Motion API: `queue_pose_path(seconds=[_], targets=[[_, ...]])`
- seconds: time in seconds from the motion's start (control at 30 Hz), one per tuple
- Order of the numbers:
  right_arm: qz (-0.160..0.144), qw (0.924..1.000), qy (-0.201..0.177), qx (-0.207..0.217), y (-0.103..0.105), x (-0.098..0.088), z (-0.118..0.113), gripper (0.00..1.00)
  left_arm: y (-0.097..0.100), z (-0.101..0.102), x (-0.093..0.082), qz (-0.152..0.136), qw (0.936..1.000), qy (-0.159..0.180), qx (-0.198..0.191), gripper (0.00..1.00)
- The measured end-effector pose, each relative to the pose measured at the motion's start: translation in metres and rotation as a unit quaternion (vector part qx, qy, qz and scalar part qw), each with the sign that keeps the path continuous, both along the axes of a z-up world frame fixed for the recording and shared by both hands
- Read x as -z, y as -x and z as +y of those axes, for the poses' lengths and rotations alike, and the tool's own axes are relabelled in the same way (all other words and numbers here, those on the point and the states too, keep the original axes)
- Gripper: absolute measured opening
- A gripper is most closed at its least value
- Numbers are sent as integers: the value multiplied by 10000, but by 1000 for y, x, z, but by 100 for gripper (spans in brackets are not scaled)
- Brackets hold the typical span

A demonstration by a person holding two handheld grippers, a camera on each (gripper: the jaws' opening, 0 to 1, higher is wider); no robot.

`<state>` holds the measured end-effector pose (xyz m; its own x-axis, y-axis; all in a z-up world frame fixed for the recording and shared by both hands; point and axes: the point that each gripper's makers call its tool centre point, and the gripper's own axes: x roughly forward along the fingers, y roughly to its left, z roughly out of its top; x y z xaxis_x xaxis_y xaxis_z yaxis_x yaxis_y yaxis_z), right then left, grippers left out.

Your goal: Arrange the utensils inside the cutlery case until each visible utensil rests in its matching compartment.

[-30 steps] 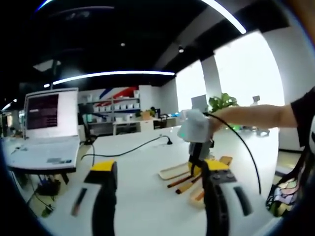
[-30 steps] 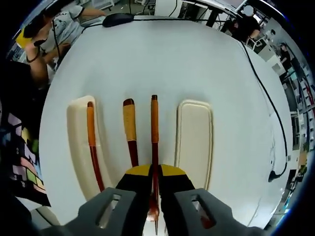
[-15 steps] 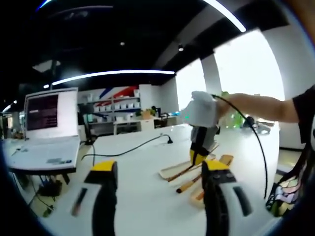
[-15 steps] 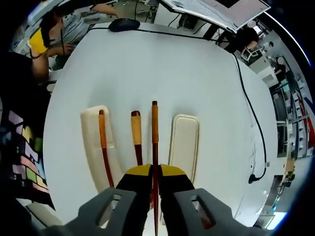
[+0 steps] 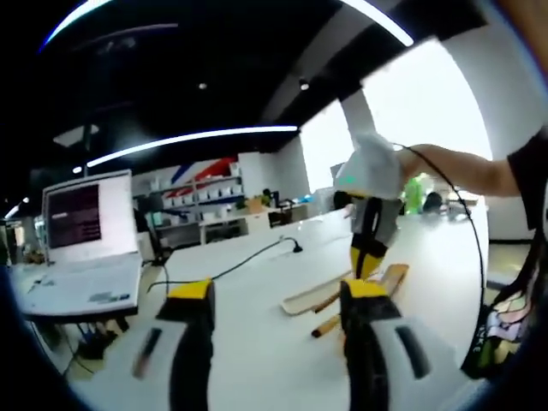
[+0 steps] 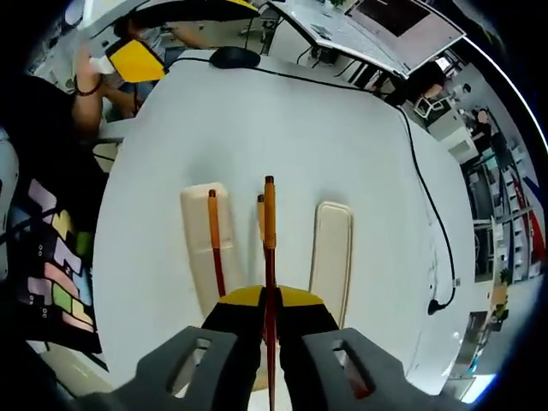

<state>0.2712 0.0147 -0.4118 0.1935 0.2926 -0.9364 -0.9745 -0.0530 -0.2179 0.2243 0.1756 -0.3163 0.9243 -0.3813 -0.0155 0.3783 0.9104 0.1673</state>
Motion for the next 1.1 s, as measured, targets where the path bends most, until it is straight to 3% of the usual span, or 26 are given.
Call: queue_pose_path(seconds=[0.33,0.57,1.1], targets=[[118,9988,79,-466,26,15,-2,3,2,0,1,66,10000,44,43,60],[229,9976,165,-634,30,26,1,3,6,-6,-7,-17,9996,194,205,60],[594,9958,197,-665,34,48,2,3,2,-2,-1,81,9997,186,152,59]])
